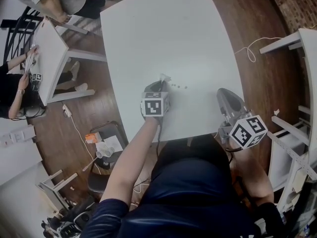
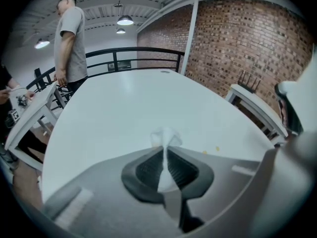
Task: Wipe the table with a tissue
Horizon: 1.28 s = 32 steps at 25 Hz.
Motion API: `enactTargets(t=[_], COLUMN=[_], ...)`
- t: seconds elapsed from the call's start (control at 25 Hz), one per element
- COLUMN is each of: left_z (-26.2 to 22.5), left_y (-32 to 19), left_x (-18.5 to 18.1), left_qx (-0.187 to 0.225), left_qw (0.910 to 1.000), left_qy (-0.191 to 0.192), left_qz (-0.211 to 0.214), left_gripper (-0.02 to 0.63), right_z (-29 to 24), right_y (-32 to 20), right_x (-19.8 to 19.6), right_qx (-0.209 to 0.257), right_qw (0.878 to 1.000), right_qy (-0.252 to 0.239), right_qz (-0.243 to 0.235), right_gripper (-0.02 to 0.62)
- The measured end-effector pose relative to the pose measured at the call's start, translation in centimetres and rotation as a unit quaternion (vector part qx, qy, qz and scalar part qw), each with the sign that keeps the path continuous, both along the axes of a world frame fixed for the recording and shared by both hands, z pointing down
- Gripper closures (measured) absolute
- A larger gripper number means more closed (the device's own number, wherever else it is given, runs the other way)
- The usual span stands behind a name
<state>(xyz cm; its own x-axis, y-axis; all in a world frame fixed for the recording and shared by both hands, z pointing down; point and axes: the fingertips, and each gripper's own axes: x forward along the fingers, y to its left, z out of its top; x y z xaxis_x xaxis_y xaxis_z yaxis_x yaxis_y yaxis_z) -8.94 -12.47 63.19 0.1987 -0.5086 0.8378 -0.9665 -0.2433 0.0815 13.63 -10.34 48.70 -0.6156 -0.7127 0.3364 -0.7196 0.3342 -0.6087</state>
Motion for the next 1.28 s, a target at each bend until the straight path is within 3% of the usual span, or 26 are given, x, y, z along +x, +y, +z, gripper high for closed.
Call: enactTargets(t=[1.28], left_z=[0.0], left_y=[1.3], left_x=[6.5], left_qx=[-0.007], left_qw=[0.9997], left_qy=[0.021], left_qz=[0.011], left_gripper=[0.588], right_z=[0.5], right_y=[0.0], right_x=[0.9], right_qx=[-0.017], right_qw=[1.0], right_qy=[-0.013], right_qz=[0.013], right_gripper=[0.58])
